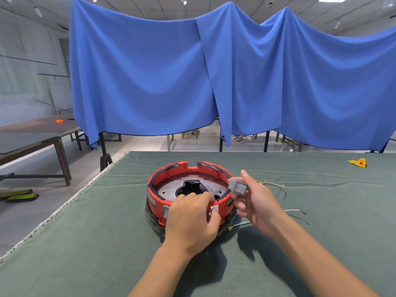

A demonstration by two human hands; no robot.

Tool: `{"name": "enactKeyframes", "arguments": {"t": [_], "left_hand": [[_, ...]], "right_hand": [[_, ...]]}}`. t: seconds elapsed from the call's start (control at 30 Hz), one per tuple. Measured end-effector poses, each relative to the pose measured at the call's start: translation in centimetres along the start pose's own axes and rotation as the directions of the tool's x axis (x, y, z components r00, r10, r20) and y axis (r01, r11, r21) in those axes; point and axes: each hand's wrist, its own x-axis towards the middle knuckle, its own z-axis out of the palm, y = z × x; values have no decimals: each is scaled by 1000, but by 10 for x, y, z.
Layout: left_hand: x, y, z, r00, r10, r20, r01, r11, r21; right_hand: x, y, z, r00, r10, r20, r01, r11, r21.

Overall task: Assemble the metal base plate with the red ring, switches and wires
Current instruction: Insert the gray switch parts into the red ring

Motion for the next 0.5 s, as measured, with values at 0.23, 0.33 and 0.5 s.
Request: {"name": "enactKeyframes", "arguments": {"t": [0.23, 0.33, 0.5], "left_hand": [[0, 0, 0, 998, -49, 34, 50, 997, -52], [1, 1, 0, 997, -60, 44, 63, 996, -63], [0, -1, 0, 997, -73, 29, 77, 987, -144]], "right_hand": [[-5, 2, 10, 998, -39, 56, 43, 997, -66], [-6, 3, 10, 990, -51, 129, 60, 996, -67], [-8, -1, 3, 959, -37, 282, 17, 997, 74]]}}
